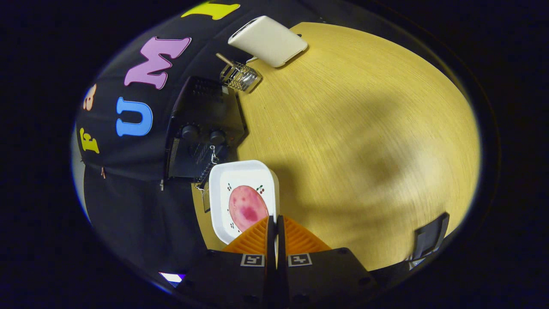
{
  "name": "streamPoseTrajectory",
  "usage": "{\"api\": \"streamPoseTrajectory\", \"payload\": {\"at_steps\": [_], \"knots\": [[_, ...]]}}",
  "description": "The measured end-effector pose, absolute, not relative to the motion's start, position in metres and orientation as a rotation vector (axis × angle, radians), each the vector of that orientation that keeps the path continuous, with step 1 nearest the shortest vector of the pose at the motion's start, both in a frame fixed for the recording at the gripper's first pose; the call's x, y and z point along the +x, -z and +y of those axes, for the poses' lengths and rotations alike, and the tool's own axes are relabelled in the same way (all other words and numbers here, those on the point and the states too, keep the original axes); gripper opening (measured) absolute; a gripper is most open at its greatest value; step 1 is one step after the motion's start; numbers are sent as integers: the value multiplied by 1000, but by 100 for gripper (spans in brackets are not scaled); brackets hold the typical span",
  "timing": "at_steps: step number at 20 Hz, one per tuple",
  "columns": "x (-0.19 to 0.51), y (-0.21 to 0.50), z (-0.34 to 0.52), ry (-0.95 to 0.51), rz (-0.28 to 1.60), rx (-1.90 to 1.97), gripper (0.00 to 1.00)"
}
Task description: Open the toaster oven, put the food inside, and close the toaster oven door.
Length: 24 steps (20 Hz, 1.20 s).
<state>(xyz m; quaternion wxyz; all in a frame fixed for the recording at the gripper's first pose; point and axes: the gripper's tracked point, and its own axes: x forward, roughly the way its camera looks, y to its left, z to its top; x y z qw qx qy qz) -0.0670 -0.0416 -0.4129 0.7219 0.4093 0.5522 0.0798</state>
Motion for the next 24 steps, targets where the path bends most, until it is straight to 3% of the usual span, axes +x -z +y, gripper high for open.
{"api": "streamPoseTrajectory", "payload": {"at_steps": [9,24], "knots": [[-53,382,84,-12,1106,1083,5],[70,402,204,494,819,1333,5]]}}
